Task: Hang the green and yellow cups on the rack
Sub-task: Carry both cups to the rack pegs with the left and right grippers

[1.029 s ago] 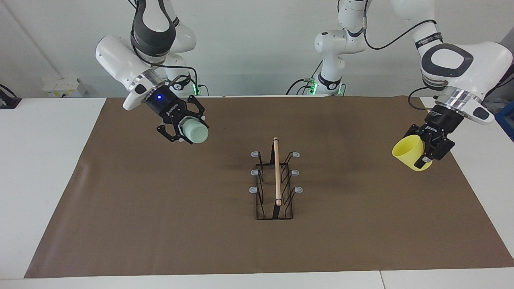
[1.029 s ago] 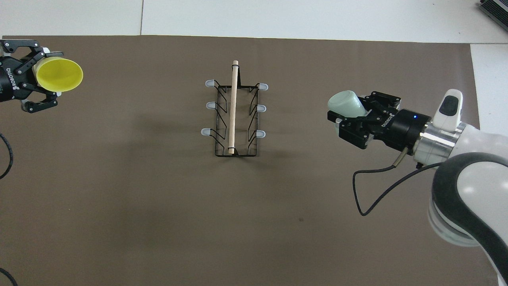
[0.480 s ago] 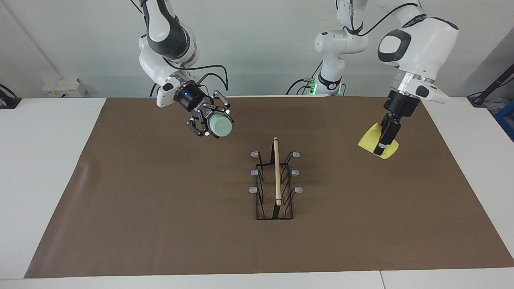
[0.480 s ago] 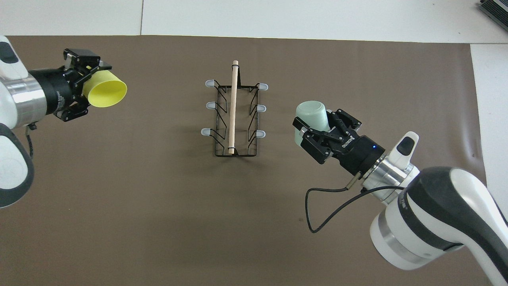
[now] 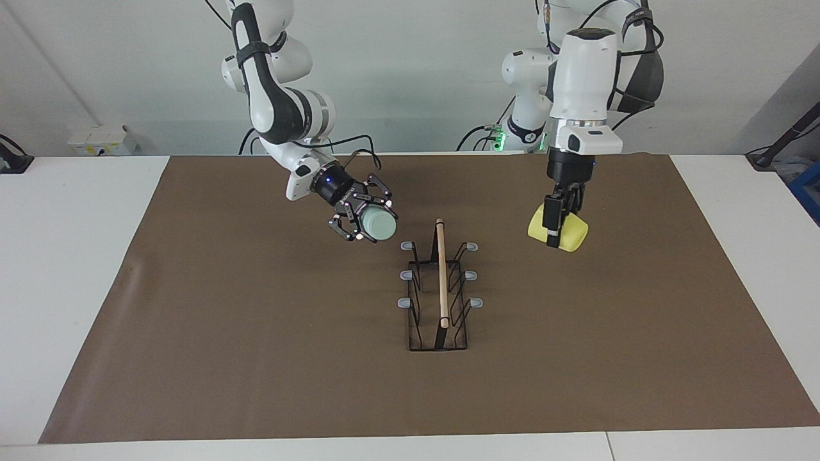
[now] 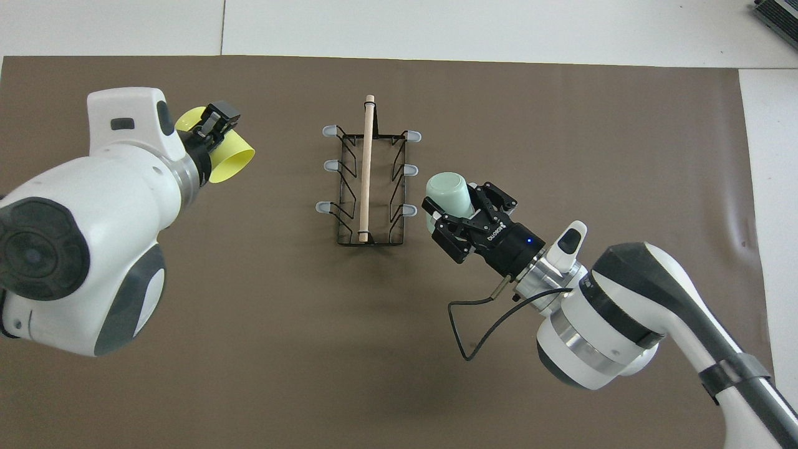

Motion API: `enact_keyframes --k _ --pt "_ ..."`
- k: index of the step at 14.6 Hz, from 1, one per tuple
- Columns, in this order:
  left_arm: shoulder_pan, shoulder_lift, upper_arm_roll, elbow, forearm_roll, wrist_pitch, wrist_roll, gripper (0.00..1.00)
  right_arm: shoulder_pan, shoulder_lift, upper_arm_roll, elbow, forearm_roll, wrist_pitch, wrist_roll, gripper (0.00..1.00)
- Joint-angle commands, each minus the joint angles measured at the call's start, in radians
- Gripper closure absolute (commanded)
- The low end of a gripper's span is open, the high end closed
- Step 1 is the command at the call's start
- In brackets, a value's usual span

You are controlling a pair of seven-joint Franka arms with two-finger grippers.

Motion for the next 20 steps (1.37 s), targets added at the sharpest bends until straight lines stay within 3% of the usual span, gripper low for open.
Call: enact_keyframes --k 1,5,8,13,20 --pt "0.000 -0.053 -0.059 -0.071 0.140 0.035 -0.033 1.00 0.024 0.019 -0.001 0.016 0.153 -0.053 -0.122 1.00" --pt "0.000 -0.068 -0.140 -0.094 0.252 0.048 -0.047 1.00 0.030 0.059 -0.001 0.020 0.282 -0.142 -0.307 1.00" --pt "-0.002 -0.066 -0.167 -0.127 0.479 0.106 -0.211 1.00 0.033 0.060 -0.001 0.022 0.286 -0.136 -0.355 1.00" --pt "-0.002 -0.056 -0.222 -0.181 0.988 0.076 -0.761 1.00 0.058 0.079 0.000 0.031 0.284 -0.127 -0.358 1.00" --pt "-0.003 0.007 -0.253 -0.216 1.229 0.020 -0.948 1.00 0.061 0.120 0.000 0.085 0.259 -0.092 -0.358 1.00"
